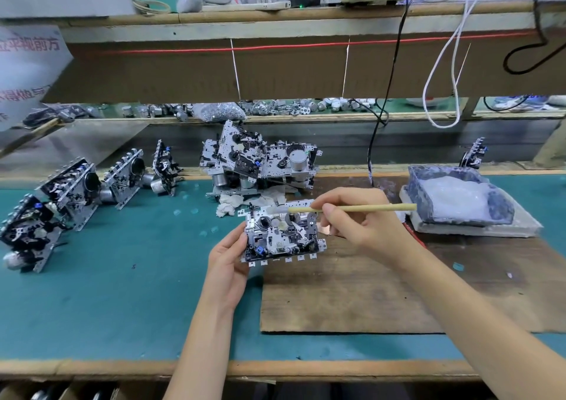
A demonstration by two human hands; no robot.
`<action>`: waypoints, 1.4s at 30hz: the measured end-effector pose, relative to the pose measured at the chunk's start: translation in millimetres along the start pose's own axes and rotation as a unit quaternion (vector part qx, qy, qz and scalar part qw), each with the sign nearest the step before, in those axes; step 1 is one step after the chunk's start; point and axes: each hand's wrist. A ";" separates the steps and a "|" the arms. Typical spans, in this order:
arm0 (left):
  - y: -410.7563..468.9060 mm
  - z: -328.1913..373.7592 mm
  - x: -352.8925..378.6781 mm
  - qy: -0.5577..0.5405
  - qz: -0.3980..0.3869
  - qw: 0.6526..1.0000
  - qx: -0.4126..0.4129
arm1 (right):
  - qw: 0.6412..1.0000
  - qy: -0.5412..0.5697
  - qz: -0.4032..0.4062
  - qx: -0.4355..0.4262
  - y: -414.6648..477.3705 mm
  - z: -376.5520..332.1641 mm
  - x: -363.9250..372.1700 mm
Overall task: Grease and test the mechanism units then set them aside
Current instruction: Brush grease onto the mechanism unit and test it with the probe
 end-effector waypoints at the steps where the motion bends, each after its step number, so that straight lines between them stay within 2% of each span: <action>1: 0.3 -0.2 -0.2 0.000 0.001 1.000 0.000 | 1.000 -0.005 0.001 -0.005 -0.3 -0.3 0.2; 11: 0.9 -1.2 -1.4 0.001 -0.008 1.000 0.003 | 0.999 -0.032 -0.031 -0.011 1.9 5.4 4.5; 14: 2.2 -1.3 -2.6 -0.001 -0.011 1.000 -0.001 | 0.998 -0.045 0.009 -0.050 2.8 3.5 5.7; 16: 2.7 -1.3 -3.3 -0.005 -0.015 1.000 -0.003 | 0.989 -0.100 0.016 -0.108 6.3 2.0 9.4; 18: 2.8 -1.5 -4.1 -0.002 -0.014 1.000 -0.002 | 0.959 -0.227 -0.028 -0.165 11.6 6.4 16.0; 19: 2.8 -1.5 -4.3 0.001 -0.011 1.000 -0.003 | 0.937 -0.303 -0.076 -0.157 15.1 9.7 20.0; 21: 2.0 -1.4 -4.2 -0.002 -0.005 1.000 -0.007 | 0.870 -0.445 -0.194 -0.086 21.1 15.7 27.5; 23: 0.9 -0.9 -4.1 -0.009 0.002 1.000 -0.012 | 0.815 -0.520 -0.250 -0.057 26.7 19.5 33.6; 24: 0.4 -0.6 -4.2 -0.011 0.004 1.000 -0.013 | 0.806 -0.529 -0.260 -0.051 28.7 20.3 36.0; 31: -0.2 -0.9 -1.6 -0.012 -0.020 1.000 0.000 | 0.807 -0.524 -0.264 -0.066 35.6 21.3 39.1; 33: -0.3 0.3 -2.3 -0.017 -0.017 1.000 0.006 | 0.839 -0.475 -0.263 -0.047 34.0 19.3 34.5; 34: -0.1 0.9 -3.5 -0.017 -0.014 1.000 0.008 | 0.872 -0.424 -0.242 -0.043 31.7 17.7 32.1; 36: 0.5 0.9 -4.7 -0.016 -0.004 1.000 0.008 | 0.939 -0.298 -0.154 -0.075 26.9 12.7 27.0; 37: 0.7 0.6 -4.9 -0.015 0.002 1.000 0.007 | 0.953 -0.262 -0.106 -0.107 23.9 9.0 24.3; 39: 0.3 0.8 -4.5 -0.015 0.006 1.000 0.006 | 0.960 -0.220 -0.043 -0.167 18.0 3.3 19.1; 42: -0.8 1.7 -2.7 -0.013 0.001 1.000 0.011 | 0.955 -0.203 -0.038 -0.214 10.3 -1.8 12.6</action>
Point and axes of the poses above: each hand's wrist, its own y-axis towards the middle knuckle, its own x-axis out of the palm, z = x × y, and after that the axes turned 1 degree about z, right-handed
